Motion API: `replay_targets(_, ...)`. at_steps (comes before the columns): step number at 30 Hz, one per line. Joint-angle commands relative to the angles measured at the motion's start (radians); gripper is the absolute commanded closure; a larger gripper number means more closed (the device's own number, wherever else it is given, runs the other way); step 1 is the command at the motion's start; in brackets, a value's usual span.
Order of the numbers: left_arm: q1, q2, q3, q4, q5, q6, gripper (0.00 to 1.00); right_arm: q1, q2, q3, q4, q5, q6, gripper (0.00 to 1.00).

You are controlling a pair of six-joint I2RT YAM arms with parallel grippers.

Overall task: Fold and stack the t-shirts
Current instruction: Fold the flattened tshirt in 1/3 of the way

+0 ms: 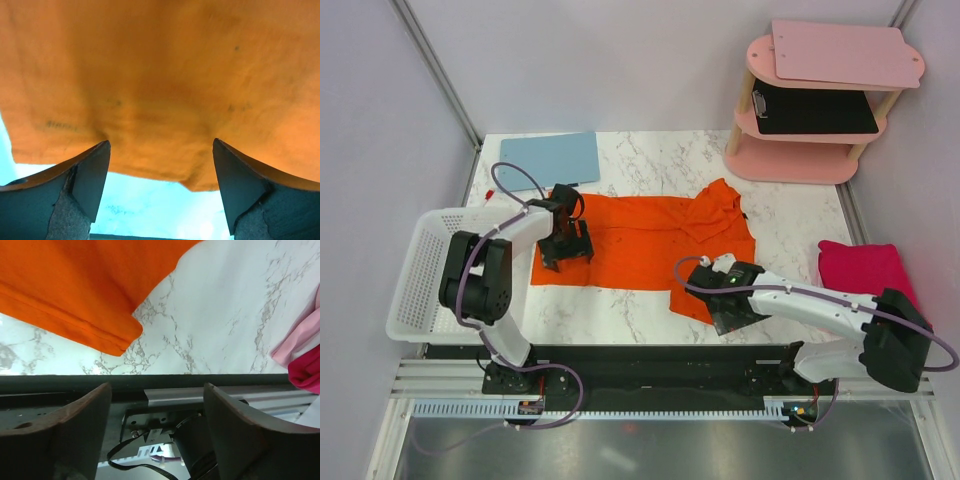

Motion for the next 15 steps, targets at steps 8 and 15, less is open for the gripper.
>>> replay_targets(8, 0.006, -0.257, -0.078, -0.034, -0.081, 0.003, 0.1, -0.002, -0.248, -0.097, 0.244, 0.016, 0.099, 0.24)
replay_targets(15, 0.099, -0.234, -0.139, -0.02, 0.027, -0.015, 0.12, -0.126, -0.386, -0.276, 0.408, -0.159, 0.227, 0.27)
